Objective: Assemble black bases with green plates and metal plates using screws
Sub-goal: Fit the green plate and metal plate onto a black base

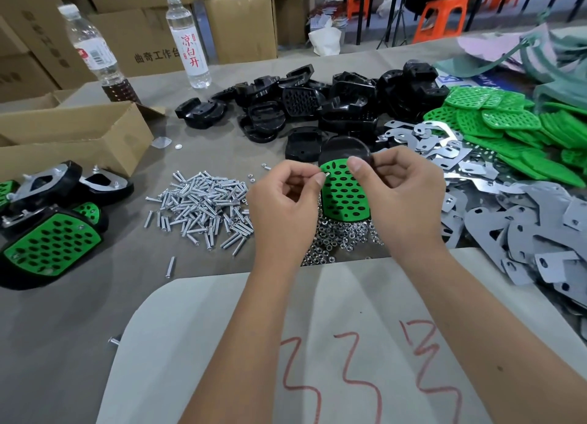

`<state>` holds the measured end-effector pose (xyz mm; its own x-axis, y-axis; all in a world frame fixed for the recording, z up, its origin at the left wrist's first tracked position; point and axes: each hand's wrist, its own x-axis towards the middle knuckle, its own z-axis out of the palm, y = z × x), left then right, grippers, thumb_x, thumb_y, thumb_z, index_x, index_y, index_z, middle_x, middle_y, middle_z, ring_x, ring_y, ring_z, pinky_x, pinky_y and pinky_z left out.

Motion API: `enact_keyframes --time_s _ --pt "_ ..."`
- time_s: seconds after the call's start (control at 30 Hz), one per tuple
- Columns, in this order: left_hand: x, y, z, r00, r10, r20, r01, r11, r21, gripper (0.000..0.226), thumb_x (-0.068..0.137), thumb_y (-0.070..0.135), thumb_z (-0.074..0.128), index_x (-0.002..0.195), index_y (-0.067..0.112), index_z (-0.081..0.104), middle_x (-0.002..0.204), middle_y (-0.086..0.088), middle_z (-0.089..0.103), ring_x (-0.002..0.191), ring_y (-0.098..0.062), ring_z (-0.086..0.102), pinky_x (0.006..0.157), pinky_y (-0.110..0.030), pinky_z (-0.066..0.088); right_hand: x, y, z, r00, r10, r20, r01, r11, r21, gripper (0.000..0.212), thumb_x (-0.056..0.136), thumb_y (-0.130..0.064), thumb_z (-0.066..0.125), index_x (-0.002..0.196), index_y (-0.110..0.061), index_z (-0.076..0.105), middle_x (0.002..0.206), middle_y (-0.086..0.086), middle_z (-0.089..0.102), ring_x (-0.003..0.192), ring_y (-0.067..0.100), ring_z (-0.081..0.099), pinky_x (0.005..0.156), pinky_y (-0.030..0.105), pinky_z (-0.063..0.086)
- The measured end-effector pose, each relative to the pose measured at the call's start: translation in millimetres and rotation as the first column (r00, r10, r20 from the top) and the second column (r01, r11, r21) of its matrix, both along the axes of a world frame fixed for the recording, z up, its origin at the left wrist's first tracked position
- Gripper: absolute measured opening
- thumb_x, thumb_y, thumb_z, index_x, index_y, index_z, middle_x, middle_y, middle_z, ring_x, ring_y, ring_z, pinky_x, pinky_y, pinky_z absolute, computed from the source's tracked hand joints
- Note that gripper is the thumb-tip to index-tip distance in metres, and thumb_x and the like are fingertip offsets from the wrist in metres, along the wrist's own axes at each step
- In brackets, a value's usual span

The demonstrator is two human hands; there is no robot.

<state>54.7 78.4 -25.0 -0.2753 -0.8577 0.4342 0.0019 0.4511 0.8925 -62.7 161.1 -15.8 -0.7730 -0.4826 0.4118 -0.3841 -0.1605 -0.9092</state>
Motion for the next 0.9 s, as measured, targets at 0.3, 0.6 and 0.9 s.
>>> enact_keyframes --time_s 0.3,0.6,0.9 --pt "3.1 1.1 4.2 0.997 0.079 0.013 -0.079 0.996 -0.046 0.012 0.086 0.009 0.080 0.080 0.016 0.073 0.071 0.008 0.071 0.065 -0.006 0.066 0.064 -0.024 0.055 9.1 3.7 5.2 0.972 -0.032 -0.231 0.039 0.999 0.023 0.021 0.084 -0.030 0.086 0.087 -0.014 0.072 0.076 -0.011 0.070 0.065 0.011 0.066 0.065 0.035 0.058" --pt "-0.5 7.0 6.9 0.967 0.016 -0.256 0.017 0.992 0.126 0.012 0.082 0.015 0.086 0.079 0.018 0.074 0.070 0.003 0.072 0.065 -0.011 0.065 0.064 -0.025 0.053 8.6 1.0 1.5 0.994 0.055 -0.092 -0.058 0.998 -0.030 0.016 0.088 -0.025 0.083 0.083 -0.023 0.068 0.076 -0.007 0.071 0.069 0.015 0.071 0.068 0.043 0.061" --pt "0.8 6.4 11.8 0.908 -0.261 -0.329 0.398 0.784 0.477 0.036 0.074 0.039 0.087 0.101 0.018 0.077 0.095 -0.001 0.078 0.088 -0.014 0.074 0.071 -0.031 0.060 -0.9 2.0 1.8 0.955 0.273 0.119 -0.259 0.959 -0.118 0.015 0.087 -0.031 0.079 0.086 -0.018 0.072 0.085 0.009 0.076 0.077 0.024 0.071 0.076 0.046 0.060"
